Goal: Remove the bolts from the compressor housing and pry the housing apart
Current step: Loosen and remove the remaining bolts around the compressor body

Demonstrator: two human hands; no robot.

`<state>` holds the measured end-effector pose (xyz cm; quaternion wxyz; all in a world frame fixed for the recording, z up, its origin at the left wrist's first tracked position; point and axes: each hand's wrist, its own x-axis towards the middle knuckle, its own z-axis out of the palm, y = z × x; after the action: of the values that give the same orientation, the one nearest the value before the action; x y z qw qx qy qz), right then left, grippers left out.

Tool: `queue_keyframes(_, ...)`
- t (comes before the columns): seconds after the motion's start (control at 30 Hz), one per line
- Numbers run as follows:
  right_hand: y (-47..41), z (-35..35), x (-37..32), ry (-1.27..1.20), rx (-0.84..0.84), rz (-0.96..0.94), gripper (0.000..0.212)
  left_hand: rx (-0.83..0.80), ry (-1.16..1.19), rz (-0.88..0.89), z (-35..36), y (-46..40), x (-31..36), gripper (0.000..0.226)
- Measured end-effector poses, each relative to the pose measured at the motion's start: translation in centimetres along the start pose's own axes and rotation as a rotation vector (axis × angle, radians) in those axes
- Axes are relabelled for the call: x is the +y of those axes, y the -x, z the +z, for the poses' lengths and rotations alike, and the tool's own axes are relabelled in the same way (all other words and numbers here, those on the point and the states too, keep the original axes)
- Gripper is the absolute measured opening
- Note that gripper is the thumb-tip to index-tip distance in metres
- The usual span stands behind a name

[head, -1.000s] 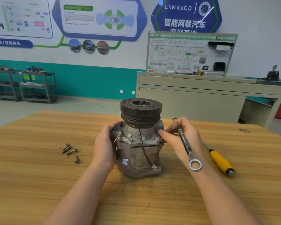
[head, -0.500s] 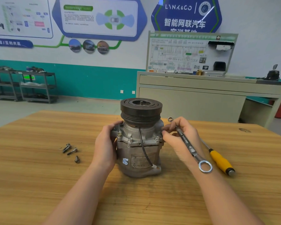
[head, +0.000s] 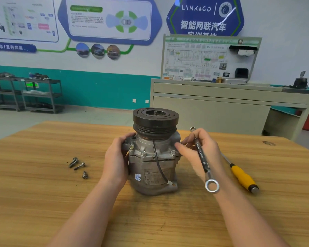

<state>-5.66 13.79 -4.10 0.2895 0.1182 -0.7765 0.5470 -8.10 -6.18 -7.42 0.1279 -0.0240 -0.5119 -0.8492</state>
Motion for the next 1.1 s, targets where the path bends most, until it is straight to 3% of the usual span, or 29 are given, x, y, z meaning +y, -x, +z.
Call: queue_keyframes(1.1, 0.12, 0.19, 0.17, -0.102, 0.002, -0.010, 0.034, -0.011, 0.023, 0.018, 0.07, 0.19, 0.03, 0.034)
